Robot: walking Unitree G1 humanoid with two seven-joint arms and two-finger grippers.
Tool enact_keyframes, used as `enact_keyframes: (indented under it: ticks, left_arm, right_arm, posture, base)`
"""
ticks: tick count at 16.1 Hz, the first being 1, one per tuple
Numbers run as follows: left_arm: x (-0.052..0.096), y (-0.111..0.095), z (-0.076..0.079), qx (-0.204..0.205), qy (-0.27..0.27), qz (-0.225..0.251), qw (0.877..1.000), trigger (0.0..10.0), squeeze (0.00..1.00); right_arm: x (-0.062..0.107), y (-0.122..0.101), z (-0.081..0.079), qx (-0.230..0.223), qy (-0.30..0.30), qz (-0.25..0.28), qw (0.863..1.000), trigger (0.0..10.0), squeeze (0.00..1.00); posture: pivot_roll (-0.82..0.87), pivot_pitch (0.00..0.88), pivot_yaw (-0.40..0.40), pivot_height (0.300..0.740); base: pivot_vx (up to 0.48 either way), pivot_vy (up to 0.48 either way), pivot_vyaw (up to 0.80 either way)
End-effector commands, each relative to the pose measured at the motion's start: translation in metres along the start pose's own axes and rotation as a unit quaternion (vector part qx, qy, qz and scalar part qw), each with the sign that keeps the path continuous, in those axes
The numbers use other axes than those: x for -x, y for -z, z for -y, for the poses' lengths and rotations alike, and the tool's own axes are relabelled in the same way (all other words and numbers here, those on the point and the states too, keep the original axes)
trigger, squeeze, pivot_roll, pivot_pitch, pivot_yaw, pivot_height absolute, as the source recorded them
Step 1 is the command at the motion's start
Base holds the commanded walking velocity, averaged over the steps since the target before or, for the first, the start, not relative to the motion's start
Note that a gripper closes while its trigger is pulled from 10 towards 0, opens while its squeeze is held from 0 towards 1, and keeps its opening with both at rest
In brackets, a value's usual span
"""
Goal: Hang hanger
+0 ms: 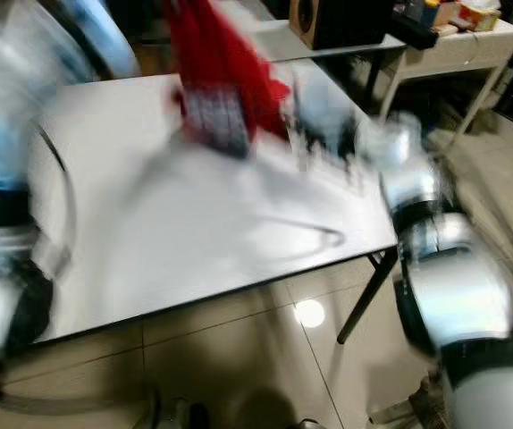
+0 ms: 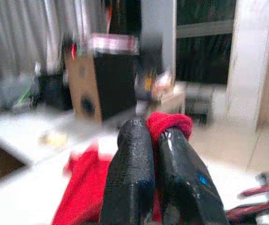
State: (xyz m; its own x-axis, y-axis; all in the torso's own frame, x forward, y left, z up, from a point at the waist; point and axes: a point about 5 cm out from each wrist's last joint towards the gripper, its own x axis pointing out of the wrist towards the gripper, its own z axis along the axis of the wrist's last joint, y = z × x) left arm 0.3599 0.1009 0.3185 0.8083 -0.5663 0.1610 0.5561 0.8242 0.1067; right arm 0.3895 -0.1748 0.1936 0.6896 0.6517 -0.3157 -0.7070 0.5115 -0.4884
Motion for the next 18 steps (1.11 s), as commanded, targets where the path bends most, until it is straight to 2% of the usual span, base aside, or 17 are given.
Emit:
enact_keyframes:
  ticks: [1, 3, 4, 8, 10, 11, 13, 14, 15, 16, 18]
  left_arm:
    - [-0.004, 0.025, 0.007, -0.022, -0.014, -0.033, 0.999, 10.0, 0.0]
    - [-0.007, 0.067, 0.005, -0.021, -0.062, -0.08, 0.995, 10.0, 0.0]
    - [-0.007, 0.074, 0.0, -0.025, -0.086, -0.085, 0.992, 10.0, 0.0]
    - [-0.015, 0.055, -0.024, -0.033, -0.139, -0.043, 0.989, 10.0, 0.0]
    - [-0.016, 0.047, -0.046, -0.029, -0.211, -0.012, 0.977, 10.0, 0.0]
    - [-0.016, 0.048, -0.053, -0.035, -0.227, -0.009, 0.973, 10.0, 0.0]
    - [-0.013, 0.069, -0.05, -0.057, -0.196, -0.048, 0.978, 10.0, 0.0]
    - [-0.012, 0.077, -0.048, -0.061, -0.184, -0.061, 0.979, 10.0, 0.0]
    - [-0.007, 0.096, -0.043, -0.086, -0.167, -0.089, 0.978, 10.0, 0.0]
    - [0.0, 0.112, -0.043, -0.094, -0.168, -0.113, 0.975, 10.0, 0.0]
    - [0.01, 0.131, -0.045, -0.113, -0.157, -0.142, 0.971, 10.0, 0.0]
  right_arm:
    - [0.005, 0.014, -0.011, 0.007, -0.027, -0.013, 1.0, 10.0, 0.0]
    - [0.016, 0.046, -0.036, 0.006, -0.07, -0.034, 0.997, 10.0, 0.0]
    - [0.021, 0.053, -0.041, 0.005, -0.077, -0.035, 0.996, 10.0, 0.0]
    - [0.04, 0.064, -0.041, 0.004, -0.072, -0.036, 0.997, 10.0, 0.0]
    - [0.055, 0.062, -0.041, 0.007, -0.099, -0.032, 0.995, 10.0, 0.0]
    - [0.064, 0.06, -0.041, 0.009, -0.118, -0.03, 0.993, 10.0, 0.0]
    - [0.091, 0.046, -0.037, 0.013, -0.154, -0.02, 0.988, 10.0, 0.0]
    - [0.098, 0.042, -0.036, 0.014, -0.158, -0.019, 0.987, 10.0, 0.0]
    - [0.117, 0.032, -0.033, 0.012, -0.164, -0.021, 0.986, 10.0, 0.0]
    - [0.137, 0.022, -0.033, 0.007, -0.168, -0.02, 0.986, 10.0, 0.0]
    - [0.164, 0.006, -0.034, 0.003, -0.167, -0.015, 0.986, 10.0, 0.0]
  posture:
    - [-0.03, 0.0, 0.041, 0.74]
    - [-0.05, 0.0, 0.059, 0.74]
    - [-0.05, 0.0, 0.063, 0.74]
    - [-0.06, 0.0, 0.071, 0.74]
    - [-0.07, 0.0, 0.074, 0.74]
    - [-0.07, 0.0, 0.074, 0.74]
    - [-0.07, 0.0, 0.074, 0.74]
    - [-0.07, 0.0, 0.074, 0.74]
    - [-0.07, 0.0, 0.074, 0.74]
    - [-0.08, 0.0, 0.076, 0.74]
    - [-0.09, 0.0, 0.085, 0.74]
  base:
    - [0.0, 0.0, 0.0]
    - [0.0, 0.0, 0.0]
    - [0.0, 0.0, 0.0]
    - [0.0, 0.0, 0.0]
    - [0.0, 0.0, 0.0]
    - [0.0, 0.0, 0.0]
    - [0.0, 0.0, 0.0]
    - [0.0, 0.0, 0.0]
    - [0.0, 0.0, 0.0]
    - [0.0, 0.0, 0.0]
    - [0.0, 0.0, 0.0]
